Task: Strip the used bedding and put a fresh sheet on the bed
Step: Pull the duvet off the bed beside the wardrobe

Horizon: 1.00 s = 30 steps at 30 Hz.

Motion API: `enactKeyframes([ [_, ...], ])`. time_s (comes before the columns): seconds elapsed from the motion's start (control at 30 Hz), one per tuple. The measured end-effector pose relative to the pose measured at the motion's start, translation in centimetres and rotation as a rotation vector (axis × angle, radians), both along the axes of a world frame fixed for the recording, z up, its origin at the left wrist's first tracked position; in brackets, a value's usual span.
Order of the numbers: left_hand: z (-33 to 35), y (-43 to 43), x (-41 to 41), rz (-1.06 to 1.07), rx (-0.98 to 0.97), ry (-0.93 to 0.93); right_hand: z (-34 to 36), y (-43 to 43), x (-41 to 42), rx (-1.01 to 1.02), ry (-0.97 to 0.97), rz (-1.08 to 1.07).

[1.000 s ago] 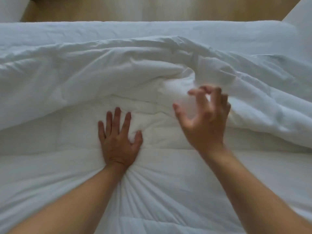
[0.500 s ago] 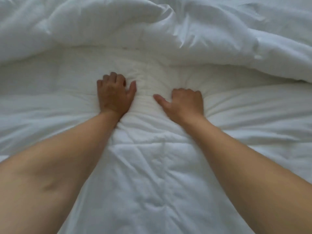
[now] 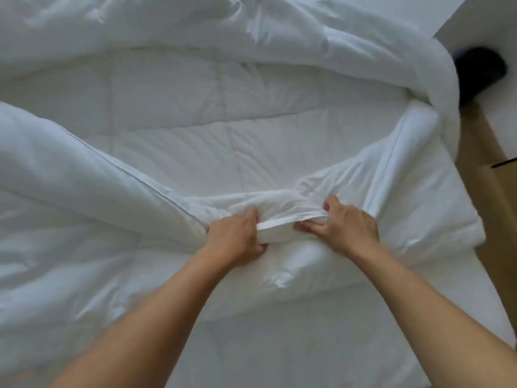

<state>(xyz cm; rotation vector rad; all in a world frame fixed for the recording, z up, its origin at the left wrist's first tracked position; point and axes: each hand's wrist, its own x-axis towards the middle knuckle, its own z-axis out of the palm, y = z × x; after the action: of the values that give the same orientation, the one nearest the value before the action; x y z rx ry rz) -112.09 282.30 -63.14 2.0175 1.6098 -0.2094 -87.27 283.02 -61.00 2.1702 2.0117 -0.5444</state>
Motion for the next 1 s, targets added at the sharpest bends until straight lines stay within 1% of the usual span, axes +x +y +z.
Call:
enactKeyframes([
  [0.13,0.8,-9.4,2.4,-0.134,-0.053,-0.016,1.2,-11.2,2.2,-0.077,0.005,-0.15],
  [0.23,0.9,-14.6,3.1,-0.198,-0.024,0.038,0.8,-18.1,2.6,-0.151,0.102,-0.299],
  [0.33,1.8,-18.6,3.4,-0.247,-0.016,0.082,0.5,-23.0,2.3,-0.255,0.204,-0.404],
  [0.37,2.3,-19.8,3.6,-0.263,-0.06,0.101,0.4,-24.7,2.2,-0.304,0.226,-0.419],
  [0.47,3.5,-23.3,5.6,-0.294,-0.272,0.16,0.4,-30.0,3.1,-0.439,0.261,-0.447],
  [0.5,4.1,-24.2,6.9,-0.277,-0.297,0.149,0.5,-31.5,3.9,-0.469,0.268,-0.452],
  [0.53,4.6,-24.8,8.4,-0.257,-0.252,0.122,0.6,-32.7,4.7,-0.483,0.304,-0.457],
  [0.6,5.0,-25.1,11.9,-0.265,0.026,0.067,1.3,-33.3,6.6,-0.513,0.492,-0.443],
  [0.63,4.9,-24.8,13.5,-0.294,0.125,0.083,1.8,-32.8,7.7,-0.561,0.611,-0.438],
  [0.67,4.6,-24.5,14.9,-0.32,0.132,0.119,2.4,-31.9,9.0,-0.627,0.715,-0.431],
  [0.7,4.2,-24.3,16.1,-0.343,0.071,0.177,2.8,-30.6,10.4,-0.678,0.796,-0.424],
  [0.73,3.6,-24.2,17.0,-0.358,-0.001,0.237,3.0,-29.2,11.7,-0.669,0.846,-0.442],
  [0.77,2.9,-24.2,17.8,-0.361,-0.038,0.278,3.1,-27.3,12.8,-0.558,0.862,-0.509],
  [0.8,2.3,-24.4,18.5,-0.356,-0.042,0.289,3.0,-25.1,13.9,-0.339,0.789,-0.618],
  [0.83,1.7,-24.6,19.1,-0.347,-0.028,0.266,2.8,-22.7,14.9,-0.058,0.627,-0.727],
  [0.87,1.3,-24.7,19.5,-0.332,-0.018,0.22,2.6,-20.2,15.8,0.177,0.446,-0.81],
  [0.9,1.0,-24.7,19.9,-0.311,-0.021,0.167,2.4,-17.9,16.6,0.293,0.305,-0.859],
  [0.93,0.9,-24.7,20.2,-0.287,-0.034,0.118,2.2,-16.0,17.5,0.29,0.232,-0.891],
  [1.0,1.1,-24.4,20.7,-0.264,-0.097,0.066,1.1,-13.8,19.0,0.114,0.178,-0.921],
])
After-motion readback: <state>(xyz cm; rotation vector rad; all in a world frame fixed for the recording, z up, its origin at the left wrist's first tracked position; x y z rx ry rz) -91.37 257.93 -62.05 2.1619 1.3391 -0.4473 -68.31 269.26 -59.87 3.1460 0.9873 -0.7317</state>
